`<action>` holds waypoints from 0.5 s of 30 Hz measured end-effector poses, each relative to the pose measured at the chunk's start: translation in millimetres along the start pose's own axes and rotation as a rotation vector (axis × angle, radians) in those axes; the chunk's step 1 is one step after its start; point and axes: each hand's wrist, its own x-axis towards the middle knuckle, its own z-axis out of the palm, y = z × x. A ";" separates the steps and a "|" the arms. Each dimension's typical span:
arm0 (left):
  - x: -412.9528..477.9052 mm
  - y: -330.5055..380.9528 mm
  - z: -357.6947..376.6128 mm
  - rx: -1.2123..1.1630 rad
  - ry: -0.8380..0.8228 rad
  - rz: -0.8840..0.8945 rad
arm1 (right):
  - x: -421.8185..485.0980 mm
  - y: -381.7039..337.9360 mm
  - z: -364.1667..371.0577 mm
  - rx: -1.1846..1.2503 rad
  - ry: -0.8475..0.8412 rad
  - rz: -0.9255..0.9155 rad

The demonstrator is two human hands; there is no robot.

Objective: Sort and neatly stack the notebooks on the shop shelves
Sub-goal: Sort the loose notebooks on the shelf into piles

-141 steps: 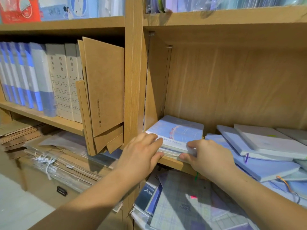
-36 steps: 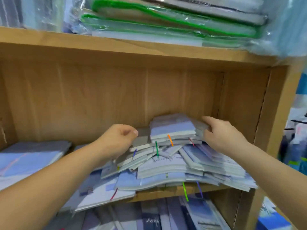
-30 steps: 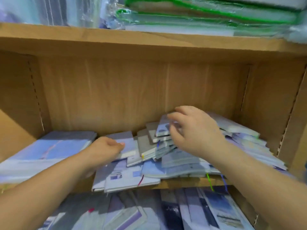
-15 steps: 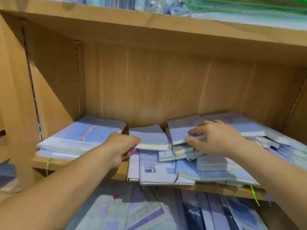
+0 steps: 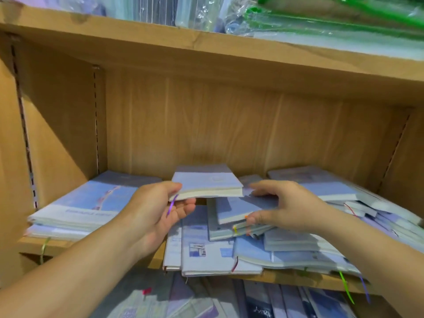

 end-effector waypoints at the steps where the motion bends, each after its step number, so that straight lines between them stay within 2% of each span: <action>1: -1.4 -5.6 7.8 -0.022 -0.026 -0.016 | -5.4 2.3 -3.3 0.152 0.041 0.022; 3: -2.3 -16.1 27.2 -0.003 -0.069 -0.011 | -16.4 7.3 -10.4 0.273 0.176 0.013; 5: -3.3 -22.8 56.2 0.060 -0.133 0.025 | -31.0 8.7 -22.4 0.283 0.230 -0.048; 8: -9.0 -26.8 108.3 0.090 -0.255 0.066 | -43.9 5.5 -40.2 0.035 0.280 -0.125; 11: -15.4 -29.0 163.1 0.078 -0.391 0.115 | -53.1 21.2 -63.6 -0.148 0.555 -0.141; 13: -13.3 -31.7 185.0 0.235 -0.476 0.193 | -60.7 43.9 -80.9 -0.248 0.656 -0.110; 14: -9.5 -34.1 188.9 0.374 -0.483 0.244 | -65.3 59.8 -88.5 -0.284 0.627 -0.056; 15: -3.9 -37.7 186.8 0.515 -0.460 0.298 | -70.6 75.8 -92.6 -0.304 0.530 0.041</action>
